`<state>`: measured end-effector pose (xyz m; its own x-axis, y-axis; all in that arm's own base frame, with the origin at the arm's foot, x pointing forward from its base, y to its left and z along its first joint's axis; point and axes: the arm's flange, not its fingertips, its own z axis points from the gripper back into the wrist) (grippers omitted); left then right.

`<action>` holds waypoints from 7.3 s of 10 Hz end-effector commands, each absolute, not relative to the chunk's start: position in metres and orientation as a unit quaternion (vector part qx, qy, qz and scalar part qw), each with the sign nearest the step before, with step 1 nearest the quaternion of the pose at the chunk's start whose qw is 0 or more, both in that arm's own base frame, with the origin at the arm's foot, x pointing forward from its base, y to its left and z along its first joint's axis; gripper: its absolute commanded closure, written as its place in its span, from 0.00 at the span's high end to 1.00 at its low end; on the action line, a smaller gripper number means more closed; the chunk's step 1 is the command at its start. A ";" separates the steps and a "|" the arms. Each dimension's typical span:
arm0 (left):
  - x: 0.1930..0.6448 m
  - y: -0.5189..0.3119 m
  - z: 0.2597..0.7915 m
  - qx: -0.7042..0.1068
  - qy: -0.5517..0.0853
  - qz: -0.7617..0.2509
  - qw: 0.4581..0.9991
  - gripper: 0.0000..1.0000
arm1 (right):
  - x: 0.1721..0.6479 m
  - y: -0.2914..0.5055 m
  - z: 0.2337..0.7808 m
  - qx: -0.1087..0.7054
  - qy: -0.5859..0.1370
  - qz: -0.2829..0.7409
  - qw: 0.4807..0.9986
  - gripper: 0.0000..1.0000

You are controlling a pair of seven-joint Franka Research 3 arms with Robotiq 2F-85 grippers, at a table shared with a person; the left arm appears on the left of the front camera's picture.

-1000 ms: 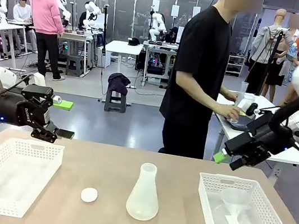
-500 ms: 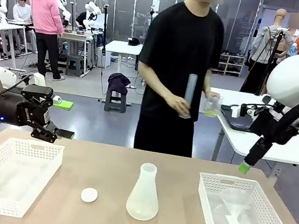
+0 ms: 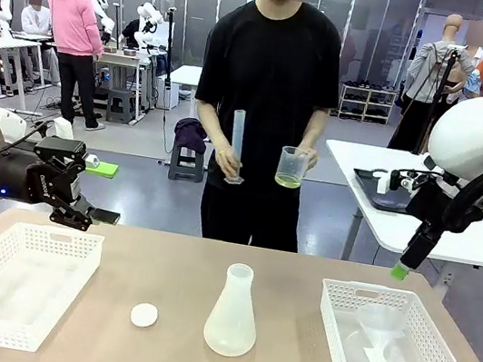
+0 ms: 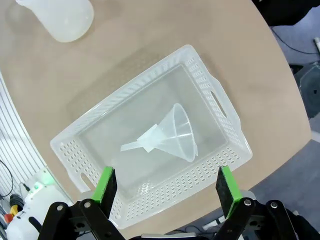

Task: Prepare the solutions needed for the experiment.
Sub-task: Pick up the Plastic Funnel and insert it into the Big flask.

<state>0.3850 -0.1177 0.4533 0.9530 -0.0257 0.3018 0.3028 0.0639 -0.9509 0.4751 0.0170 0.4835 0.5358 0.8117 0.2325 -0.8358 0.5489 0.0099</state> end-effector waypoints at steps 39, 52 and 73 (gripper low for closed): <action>0.384 -0.119 0.455 -0.680 -0.101 -0.114 0.718 1.00 | 0.589 0.003 0.317 0.274 0.144 0.631 0.711 0.32; 0.384 -0.119 0.455 -0.680 -0.101 -0.114 0.718 1.00 | 0.510 0.058 0.458 0.033 0.033 0.623 0.781 0.00; 0.384 -0.119 0.455 -0.680 -0.101 -0.114 0.718 1.00 | 0.385 0.220 0.575 -0.144 -0.240 0.836 0.472 0.03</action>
